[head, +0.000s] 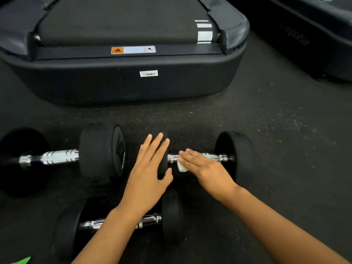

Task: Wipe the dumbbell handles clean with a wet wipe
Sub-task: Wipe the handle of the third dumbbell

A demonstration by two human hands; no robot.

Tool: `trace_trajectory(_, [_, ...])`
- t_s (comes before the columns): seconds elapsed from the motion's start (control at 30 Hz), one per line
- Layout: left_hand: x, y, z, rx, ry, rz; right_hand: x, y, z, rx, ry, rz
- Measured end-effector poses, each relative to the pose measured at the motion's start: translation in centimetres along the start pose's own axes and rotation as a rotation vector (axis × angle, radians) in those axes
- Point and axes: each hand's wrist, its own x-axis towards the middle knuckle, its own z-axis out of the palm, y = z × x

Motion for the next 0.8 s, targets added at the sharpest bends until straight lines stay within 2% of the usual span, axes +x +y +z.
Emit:
trace_trajectory(0.07, [0.1, 0.1, -0.3, -0.016, 0.004, -0.013, -0.2, 0.0, -1.0, 0.08, -0.01, 0.099])
trace_trajectory(0.17, [0.4, 1.5, -0.2, -0.065, 0.035, 0.064, -0.2, -0.4, -3.0, 0.241, 0.061, 0.19])
trace_trajectory(0.3, [1.4, 4.0, 0.7, -0.218, 0.095, 0.093, -0.1, -1.2, -6.2, 0.289, 0.237, 0.27])
trace_trajectory(0.4, [2.9, 4.9, 1.6, -0.192, 0.15, 0.125, -0.1, -1.2, -7.1, 0.368, 0.364, 0.395])
trace_trajectory(0.5, [4.2, 5.2, 2.5, -0.146, 0.152, 0.142, -0.4, -0.5, -7.4, 0.42, 0.414, 0.41])
trace_trajectory(0.57, [5.0, 5.3, 3.0, -0.033, 0.09, 0.165, -1.0, 0.6, -7.7, 0.328, 0.414, 0.43])
trace_trajectory(0.67, [5.5, 4.9, 4.2, 0.094, -0.19, 0.12, -2.1, 2.2, -7.3, 0.157, 0.283, 0.523])
trace_trajectory(0.73, [5.5, 4.4, 4.9, 0.07, -0.33, 0.095, -2.8, 2.8, -6.2, 0.086, 0.161, 0.582])
trace_trajectory(0.8, [5.5, 4.0, 5.6, -0.03, -0.352, 0.109, -3.3, 3.1, -5.0, -0.01, 0.126, 0.558])
